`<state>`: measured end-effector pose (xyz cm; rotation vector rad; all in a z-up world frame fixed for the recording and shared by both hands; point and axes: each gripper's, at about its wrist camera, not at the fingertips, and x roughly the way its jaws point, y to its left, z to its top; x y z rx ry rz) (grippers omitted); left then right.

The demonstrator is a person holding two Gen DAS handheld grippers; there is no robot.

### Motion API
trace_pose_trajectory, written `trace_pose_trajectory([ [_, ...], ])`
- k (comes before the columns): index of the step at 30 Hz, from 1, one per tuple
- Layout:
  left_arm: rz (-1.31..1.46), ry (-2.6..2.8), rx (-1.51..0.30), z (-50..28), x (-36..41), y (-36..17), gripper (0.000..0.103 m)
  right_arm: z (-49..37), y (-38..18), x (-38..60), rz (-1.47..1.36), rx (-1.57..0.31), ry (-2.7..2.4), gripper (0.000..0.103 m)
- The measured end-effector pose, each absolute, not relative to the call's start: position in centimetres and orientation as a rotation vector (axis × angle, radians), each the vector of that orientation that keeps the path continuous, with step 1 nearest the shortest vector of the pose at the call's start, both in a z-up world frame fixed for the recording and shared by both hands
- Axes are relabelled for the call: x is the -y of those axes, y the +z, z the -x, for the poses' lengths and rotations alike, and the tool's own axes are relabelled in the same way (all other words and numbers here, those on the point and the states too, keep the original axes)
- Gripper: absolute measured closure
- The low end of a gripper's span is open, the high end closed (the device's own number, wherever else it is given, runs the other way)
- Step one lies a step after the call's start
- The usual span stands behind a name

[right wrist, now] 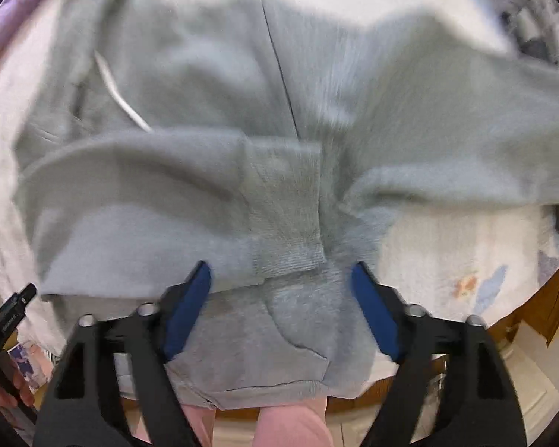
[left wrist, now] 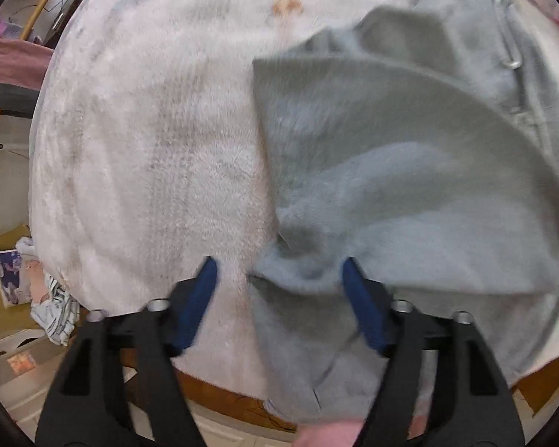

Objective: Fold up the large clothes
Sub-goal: 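Move the right tool toward the other sleeve cuff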

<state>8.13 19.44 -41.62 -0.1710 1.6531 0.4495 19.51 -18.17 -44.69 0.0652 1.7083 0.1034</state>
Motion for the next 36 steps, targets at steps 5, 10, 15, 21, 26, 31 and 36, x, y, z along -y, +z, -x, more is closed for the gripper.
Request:
trace_pose_trajectory([
  [5,0.247,0.392,-1.586,-8.1,-17.2,-37.6,0.031,-18.2,-37.2,18.8,-0.104,-1.638,0.142,0.024],
  [10,0.206,0.331,-1.507,-8.4,-13.1,-31.9,0.031,-17.3,-33.7,17.0,-0.121,-1.554,0.180,0.023],
  [15,0.164,0.306,-1.444,-8.1,-9.7,-27.9,0.031,-15.1,-30.5,18.3,-0.124,-1.476,0.217,0.021],
  [21,0.152,0.290,-1.370,-8.4,-5.1,-24.2,0.031,-14.7,-28.8,21.7,-0.181,-1.422,0.230,0.021],
  [26,0.149,0.250,-1.340,-8.7,-2.0,-22.6,0.031,-14.6,-27.6,24.2,-0.195,-1.409,0.199,0.021],
  [31,0.109,0.169,-1.324,-9.2,0.8,-22.0,0.031,-13.7,-27.0,26.4,-0.248,-1.388,0.125,0.021],
  [36,0.067,0.049,-1.328,-10.1,3.6,-22.3,0.031,-12.0,-26.6,29.7,-0.331,-1.371,-0.017,0.021],
])
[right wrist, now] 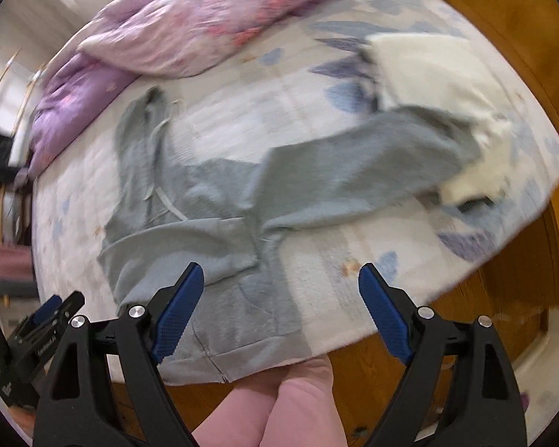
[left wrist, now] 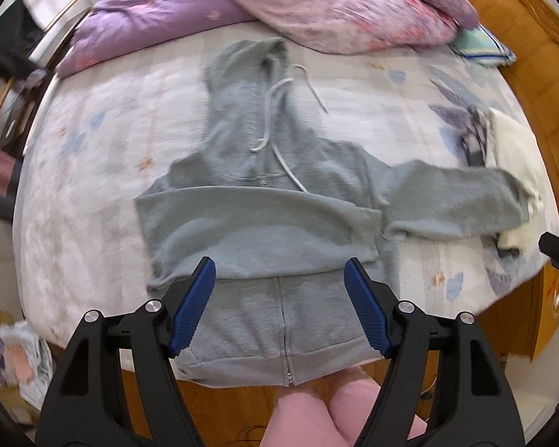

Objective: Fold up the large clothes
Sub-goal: 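Move the right tool toward the other sleeve cuff, then grasp the other sleeve cuff with the right tool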

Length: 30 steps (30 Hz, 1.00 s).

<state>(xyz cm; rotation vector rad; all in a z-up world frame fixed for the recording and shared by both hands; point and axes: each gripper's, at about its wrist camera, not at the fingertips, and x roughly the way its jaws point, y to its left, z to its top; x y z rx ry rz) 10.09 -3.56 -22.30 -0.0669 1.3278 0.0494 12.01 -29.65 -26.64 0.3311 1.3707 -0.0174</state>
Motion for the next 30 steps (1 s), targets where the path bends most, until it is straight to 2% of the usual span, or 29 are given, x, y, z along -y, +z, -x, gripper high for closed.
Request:
trace_pose_trajectory([
  [10,0.036,-0.135,-1.322,-11.7,9.4,-22.6,0.031,-9.0,-26.4,36.8,-0.459,-1.340,-0.203,0.017],
  [17,0.032,-0.136,-1.354,-14.0,13.6,-23.9,0.031,-9.8,-28.5,43.3,-0.547,-1.348,-0.258,0.016],
  [23,0.028,-0.069,-1.403,-16.9,17.3,-26.9,0.031,-13.2,-33.2,50.3,-0.653,-1.388,-0.258,0.016],
  [30,0.050,0.040,-1.497,-19.4,19.5,-31.1,0.031,-17.3,-41.9,57.7,-0.866,-1.443,-0.269,0.016],
])
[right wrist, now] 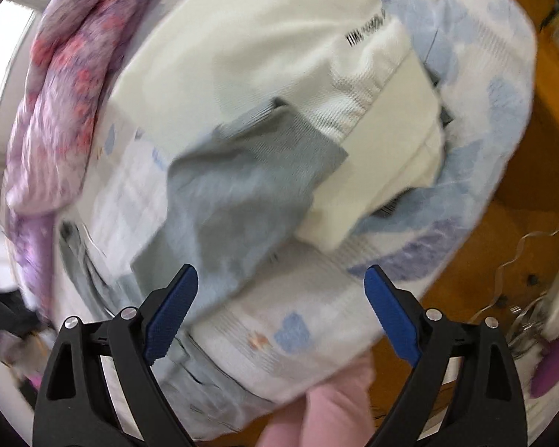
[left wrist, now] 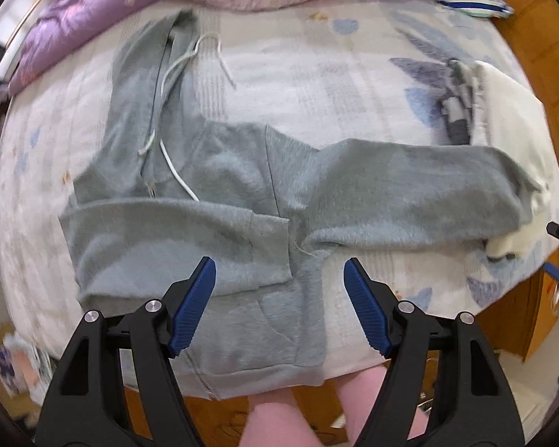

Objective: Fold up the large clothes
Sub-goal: 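Grasp the other sleeve cuff with the right tool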

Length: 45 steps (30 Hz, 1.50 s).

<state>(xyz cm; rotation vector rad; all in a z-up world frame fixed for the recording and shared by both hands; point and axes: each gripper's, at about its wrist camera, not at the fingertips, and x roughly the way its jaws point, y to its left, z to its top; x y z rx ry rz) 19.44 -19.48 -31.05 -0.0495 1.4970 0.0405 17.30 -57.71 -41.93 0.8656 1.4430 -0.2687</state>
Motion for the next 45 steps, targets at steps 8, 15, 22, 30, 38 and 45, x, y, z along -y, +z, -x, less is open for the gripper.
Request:
trace_pose_trajectory([
  [8,0.030,0.069,-1.556,-20.5,21.0,-33.3,0.031,-19.2,-50.0,61.4,-1.123,-1.465,-0.312,0.029],
  [15,0.072,0.138,-1.601,-20.5,20.6,-34.5,0.031,-20.7,-49.1,61.6,-1.082,-1.435,-0.284,0.070],
  [22,0.101,0.144,-1.581,-20.6,20.5,-34.1,0.031,-20.6,-48.8,61.9,-1.103,-1.403,-0.276,0.070],
  [30,0.133,0.140,-1.573,-21.4,20.1,-35.7,0.031,-20.2,-44.6,60.9,-1.015,-1.420,-0.244,0.090],
  [38,0.146,0.105,-1.548,-22.3,18.7,-37.9,0.070,-20.8,-37.4,59.1,-0.891,-1.345,-0.111,0.092],
  [45,0.203,0.015,-1.526,-23.5,17.6,-41.6,0.093,-23.9,-33.1,55.5,-0.846,-1.251,0.045,0.092],
])
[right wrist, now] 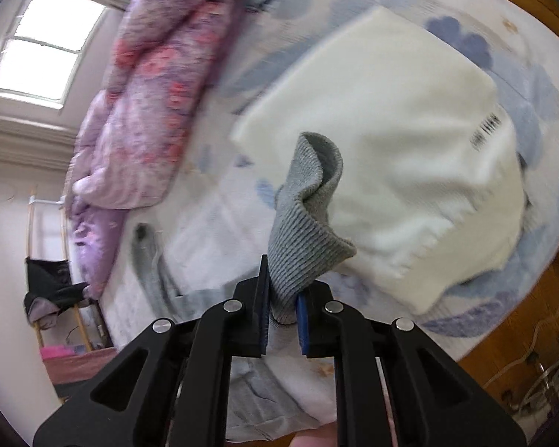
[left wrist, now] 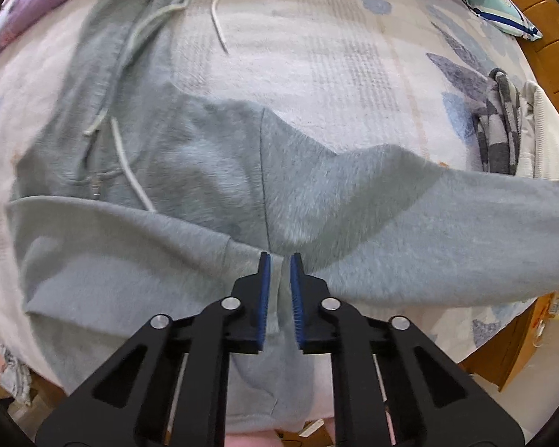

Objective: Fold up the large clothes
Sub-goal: 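Grasp the other sleeve cuff with the right tool, then fold the sleeve across the body with the right tool while the left tool pins the body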

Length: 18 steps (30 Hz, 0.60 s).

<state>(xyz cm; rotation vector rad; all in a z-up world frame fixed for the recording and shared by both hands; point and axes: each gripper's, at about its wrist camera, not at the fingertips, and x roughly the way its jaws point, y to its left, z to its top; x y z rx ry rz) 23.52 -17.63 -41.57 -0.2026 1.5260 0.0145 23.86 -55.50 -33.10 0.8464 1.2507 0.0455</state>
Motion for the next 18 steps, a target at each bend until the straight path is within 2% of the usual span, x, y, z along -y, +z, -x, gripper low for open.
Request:
trace_pose_trajectory([
  [8,0.311,0.023,-1.606,-24.4,15.8,-51.0,0.096,-26.6,-28.9,47.9,-0.705,-1.171,0.215,0.092],
  [13,0.277,-0.027,-1.528,-23.7,15.9,-51.3,0.094,-28.2,-28.0,41.1,-0.669,-1.182,0.371,0.092],
  [18,0.382,-0.039,-1.503,-23.3,14.7,-51.5,0.094,-29.5,-26.7,32.8,-0.641,-1.201,0.517,0.092],
])
